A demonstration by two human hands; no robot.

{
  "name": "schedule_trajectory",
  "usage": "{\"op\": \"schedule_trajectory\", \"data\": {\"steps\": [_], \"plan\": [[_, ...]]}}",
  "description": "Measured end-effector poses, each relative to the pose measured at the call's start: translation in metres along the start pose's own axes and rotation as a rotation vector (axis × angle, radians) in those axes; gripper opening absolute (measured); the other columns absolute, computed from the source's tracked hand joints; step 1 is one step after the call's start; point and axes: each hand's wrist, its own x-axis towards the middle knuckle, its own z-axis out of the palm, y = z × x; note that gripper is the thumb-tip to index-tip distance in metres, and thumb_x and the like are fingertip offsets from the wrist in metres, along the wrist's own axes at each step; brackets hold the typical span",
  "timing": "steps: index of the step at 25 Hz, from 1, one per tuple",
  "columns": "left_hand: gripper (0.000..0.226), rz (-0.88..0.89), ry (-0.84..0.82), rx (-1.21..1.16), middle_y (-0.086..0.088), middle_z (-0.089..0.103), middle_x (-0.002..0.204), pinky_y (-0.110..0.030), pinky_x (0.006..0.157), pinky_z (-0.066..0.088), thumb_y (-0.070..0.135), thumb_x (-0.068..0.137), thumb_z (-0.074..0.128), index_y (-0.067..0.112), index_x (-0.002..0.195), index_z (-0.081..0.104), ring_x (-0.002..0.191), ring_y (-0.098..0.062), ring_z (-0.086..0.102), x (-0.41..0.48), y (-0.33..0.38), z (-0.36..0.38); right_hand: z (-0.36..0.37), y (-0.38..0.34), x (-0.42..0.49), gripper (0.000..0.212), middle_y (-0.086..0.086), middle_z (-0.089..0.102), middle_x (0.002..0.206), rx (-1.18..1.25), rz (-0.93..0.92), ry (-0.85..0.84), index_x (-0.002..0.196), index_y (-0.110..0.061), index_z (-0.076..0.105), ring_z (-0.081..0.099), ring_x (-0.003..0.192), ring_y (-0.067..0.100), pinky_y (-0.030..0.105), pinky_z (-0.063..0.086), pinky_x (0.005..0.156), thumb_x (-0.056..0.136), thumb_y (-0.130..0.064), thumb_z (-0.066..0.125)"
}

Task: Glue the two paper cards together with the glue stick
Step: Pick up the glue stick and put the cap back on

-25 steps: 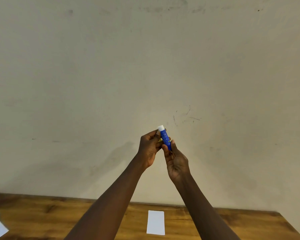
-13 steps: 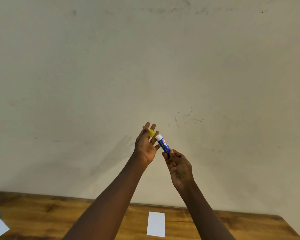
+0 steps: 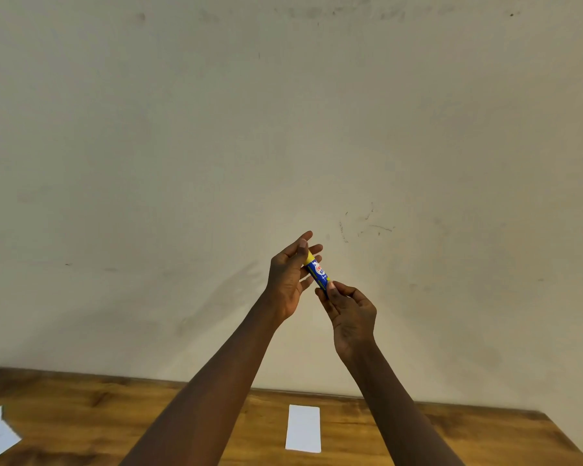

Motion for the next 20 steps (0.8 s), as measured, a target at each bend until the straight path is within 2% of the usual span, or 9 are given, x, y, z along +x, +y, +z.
{"op": "schedule_trajectory", "data": {"steps": [3, 5, 7, 12, 15, 20], "plan": [[0.034, 0.033, 0.003, -0.001, -0.012, 0.056, 0.126, -0.045, 0.097, 0.042, 0.024, 0.094, 0.039, 0.016, 0.126, 0.047, 0.107, -0.025, 0.055, 0.003, -0.003, -0.001, 0.005, 0.001, -0.002, 0.015, 0.012, 0.059, 0.086, -0.004, -0.016, 0.049, 0.073, -0.007, 0.059, 0.059, 0.098, 0.036, 0.018, 0.057, 0.054, 0.08, 0.007, 0.056], [0.035, 0.073, 0.007, -0.007, -0.017, 0.056, 0.124, -0.027, 0.082, 0.052, 0.021, 0.094, 0.04, 0.013, 0.127, 0.047, 0.104, -0.025, 0.057, 0.004, -0.007, -0.001, 0.006, 0.002, -0.003, 0.016, 0.012, 0.059, 0.084, 0.002, -0.01, 0.088, 0.072, -0.006, 0.059, 0.059, 0.095, 0.035, 0.019, 0.056, 0.054, 0.079, 0.008, 0.057], [0.035, 0.108, 0.016, 0.004, -0.022, 0.057, 0.122, -0.016, 0.07, 0.053, 0.018, 0.093, 0.041, 0.01, 0.127, 0.046, 0.1, -0.027, 0.059, 0.005, -0.011, -0.001, 0.006, 0.002, -0.003, 0.017, 0.014, 0.059, 0.086, 0.008, 0.003, 0.112, 0.071, -0.007, 0.059, 0.06, 0.092, 0.035, 0.019, 0.056, 0.054, 0.079, 0.008, 0.057], [0.035, 0.144, 0.005, 0.016, -0.024, 0.059, 0.118, -0.014, 0.067, 0.053, 0.016, 0.093, 0.042, 0.008, 0.127, 0.047, 0.088, -0.025, 0.064, 0.011, -0.008, -0.002, 0.011, 0.001, -0.004, 0.017, 0.012, 0.058, 0.082, 0.025, 0.029, 0.14, 0.071, -0.006, 0.059, 0.06, 0.091, 0.035, 0.018, 0.055, 0.051, 0.079, 0.008, 0.057], [0.035, 0.147, -0.007, 0.036, -0.022, 0.059, 0.117, -0.014, 0.067, 0.053, 0.016, 0.093, 0.042, 0.008, 0.127, 0.047, 0.096, -0.029, 0.061, 0.011, -0.007, -0.003, 0.013, 0.0, -0.004, 0.016, 0.011, 0.058, 0.08, 0.025, 0.04, 0.159, 0.072, -0.005, 0.059, 0.061, 0.089, 0.034, 0.017, 0.054, 0.05, 0.079, 0.009, 0.057], [0.034, 0.168, -0.018, 0.064, -0.012, 0.059, 0.11, -0.015, 0.067, 0.053, 0.016, 0.093, 0.042, 0.008, 0.126, 0.048, 0.093, -0.028, 0.061, 0.012, -0.008, -0.004, 0.016, 0.001, -0.004, 0.012, 0.02, 0.057, 0.097, 0.031, 0.063, 0.189, 0.074, -0.003, 0.06, 0.061, 0.09, 0.034, 0.016, 0.054, 0.047, 0.079, 0.009, 0.058]]}}
